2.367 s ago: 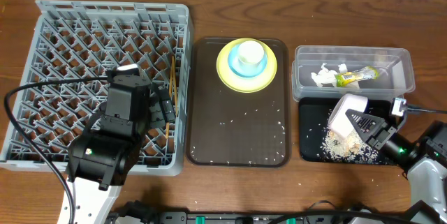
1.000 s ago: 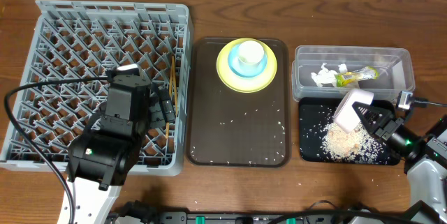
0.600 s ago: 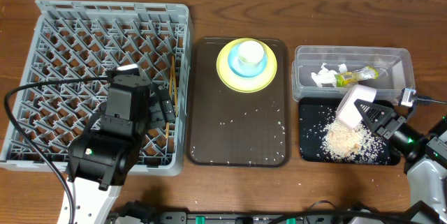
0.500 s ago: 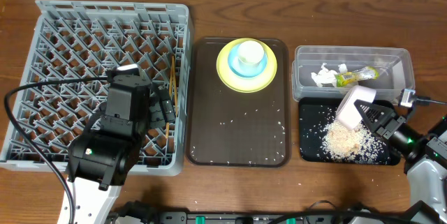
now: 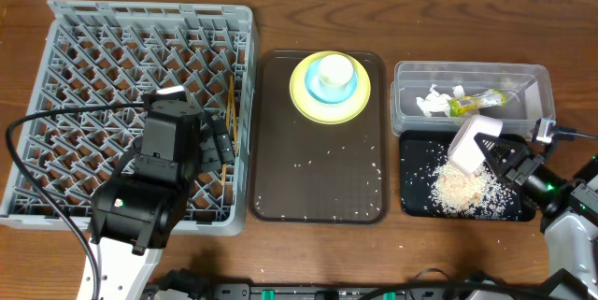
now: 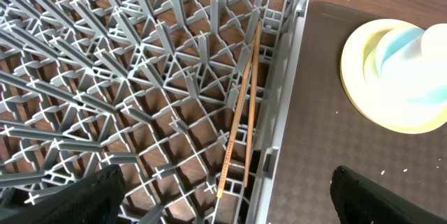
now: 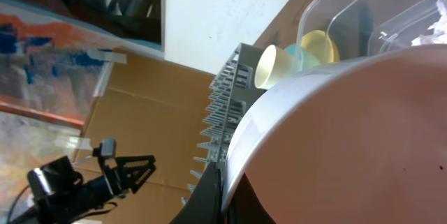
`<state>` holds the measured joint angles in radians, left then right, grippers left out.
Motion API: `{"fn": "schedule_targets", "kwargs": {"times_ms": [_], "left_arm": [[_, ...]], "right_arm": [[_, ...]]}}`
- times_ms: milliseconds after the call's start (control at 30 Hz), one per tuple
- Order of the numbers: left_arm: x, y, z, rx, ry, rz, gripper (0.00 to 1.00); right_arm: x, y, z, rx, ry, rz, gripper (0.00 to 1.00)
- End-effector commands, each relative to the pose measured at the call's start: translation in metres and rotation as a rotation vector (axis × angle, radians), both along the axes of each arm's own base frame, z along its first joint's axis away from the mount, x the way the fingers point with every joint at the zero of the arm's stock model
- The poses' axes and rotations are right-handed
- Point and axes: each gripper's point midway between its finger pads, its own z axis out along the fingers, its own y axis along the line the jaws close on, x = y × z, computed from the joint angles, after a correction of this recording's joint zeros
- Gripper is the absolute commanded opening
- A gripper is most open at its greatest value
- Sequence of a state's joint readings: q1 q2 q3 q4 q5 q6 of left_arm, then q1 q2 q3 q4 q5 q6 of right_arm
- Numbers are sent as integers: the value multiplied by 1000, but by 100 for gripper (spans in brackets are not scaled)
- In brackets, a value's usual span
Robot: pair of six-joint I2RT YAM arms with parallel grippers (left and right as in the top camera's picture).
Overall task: Sort waste into correct bins and load items into the dishwasher
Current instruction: 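Tilt the bowl with the right gripper to pour rice onto black tray, then set the emptied bowl back on the brown tray and release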
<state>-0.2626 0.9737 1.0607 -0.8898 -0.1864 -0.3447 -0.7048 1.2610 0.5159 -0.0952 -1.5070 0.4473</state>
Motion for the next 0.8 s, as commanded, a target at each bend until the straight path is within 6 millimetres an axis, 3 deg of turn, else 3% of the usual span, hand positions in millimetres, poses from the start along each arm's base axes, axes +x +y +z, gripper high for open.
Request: {"fn": "schedule_targets", "kwargs": {"times_ms": [0, 133, 200, 400, 467, 600, 767], "left_arm": [[1, 2, 2, -4, -7, 15, 95], [1, 2, 2, -4, -7, 15, 95], [1, 2, 2, -4, -7, 14, 95], [1, 2, 2, -4, -7, 15, 95], [1, 2, 2, -4, -7, 14, 95], [1, 2, 2, -4, -7, 14, 95], [1, 2, 2, -4, -7, 14, 95]], "right_arm": [[-4, 4, 16, 45, -8, 35, 1], [-1, 13, 42, 22, -38, 73, 1], [1, 21, 66, -19, -91, 107, 1], [-2, 70, 163, -86, -358, 150, 1], [-4, 87, 178, -43, -395, 172, 1], [7, 116, 164, 2, -340, 217, 1], [21, 169, 102, -77, -188, 247, 1]]}}
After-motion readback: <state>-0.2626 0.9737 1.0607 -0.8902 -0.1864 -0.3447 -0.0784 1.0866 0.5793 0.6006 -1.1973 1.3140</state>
